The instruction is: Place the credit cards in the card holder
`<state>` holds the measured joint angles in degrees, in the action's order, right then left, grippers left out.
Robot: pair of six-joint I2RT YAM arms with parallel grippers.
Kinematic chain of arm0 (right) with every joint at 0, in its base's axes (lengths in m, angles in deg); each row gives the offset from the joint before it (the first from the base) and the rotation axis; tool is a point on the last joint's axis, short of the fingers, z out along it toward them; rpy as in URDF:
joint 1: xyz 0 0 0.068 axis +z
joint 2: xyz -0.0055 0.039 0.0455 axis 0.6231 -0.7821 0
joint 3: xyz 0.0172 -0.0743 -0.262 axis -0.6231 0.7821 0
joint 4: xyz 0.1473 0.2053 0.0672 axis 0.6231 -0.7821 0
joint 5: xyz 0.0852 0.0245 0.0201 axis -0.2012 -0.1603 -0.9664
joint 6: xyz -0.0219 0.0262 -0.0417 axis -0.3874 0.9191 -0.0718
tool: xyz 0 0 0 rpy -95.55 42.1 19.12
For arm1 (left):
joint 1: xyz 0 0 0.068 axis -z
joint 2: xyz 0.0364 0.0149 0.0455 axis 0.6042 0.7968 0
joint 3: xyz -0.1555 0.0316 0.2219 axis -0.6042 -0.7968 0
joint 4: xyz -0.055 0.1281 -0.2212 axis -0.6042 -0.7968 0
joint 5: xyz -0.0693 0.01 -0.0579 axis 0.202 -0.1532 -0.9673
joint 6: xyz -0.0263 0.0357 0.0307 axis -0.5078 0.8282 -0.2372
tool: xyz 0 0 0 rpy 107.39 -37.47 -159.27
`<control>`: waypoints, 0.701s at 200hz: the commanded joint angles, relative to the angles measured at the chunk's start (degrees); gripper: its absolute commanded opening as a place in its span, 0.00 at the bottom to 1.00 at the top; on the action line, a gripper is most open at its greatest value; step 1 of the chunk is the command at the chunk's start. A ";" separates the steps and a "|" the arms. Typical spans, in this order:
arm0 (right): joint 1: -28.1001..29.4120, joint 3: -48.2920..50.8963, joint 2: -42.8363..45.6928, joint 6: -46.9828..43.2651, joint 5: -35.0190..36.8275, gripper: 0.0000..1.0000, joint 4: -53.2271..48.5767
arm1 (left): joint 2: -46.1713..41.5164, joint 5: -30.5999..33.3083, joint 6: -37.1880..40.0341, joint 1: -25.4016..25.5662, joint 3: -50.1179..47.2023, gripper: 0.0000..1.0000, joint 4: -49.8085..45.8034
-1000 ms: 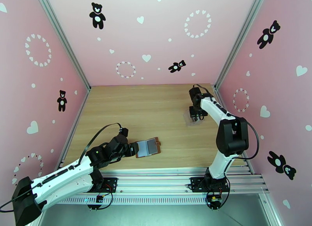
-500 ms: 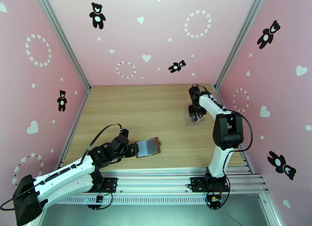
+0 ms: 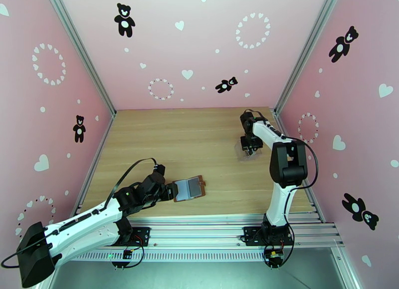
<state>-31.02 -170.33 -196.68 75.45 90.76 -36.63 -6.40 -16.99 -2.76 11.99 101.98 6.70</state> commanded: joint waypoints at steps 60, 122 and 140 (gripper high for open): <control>-0.23 -3.45 -2.80 0.71 3.74 0.54 -2.12 | 0.58 -0.66 -0.63 -0.56 -0.85 0.61 1.36; -0.22 -4.26 -1.65 1.62 5.80 0.49 -2.93 | 1.04 -0.60 -0.66 -0.63 -0.90 0.61 1.47; -0.23 -4.13 -0.56 1.76 6.76 0.49 -2.93 | 1.16 -0.49 -0.68 -0.65 -0.85 0.61 1.39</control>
<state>-31.06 -173.10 -198.12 76.47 94.39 -37.75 -5.55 -17.01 -2.98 11.99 101.68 7.77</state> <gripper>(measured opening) 0.491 0.612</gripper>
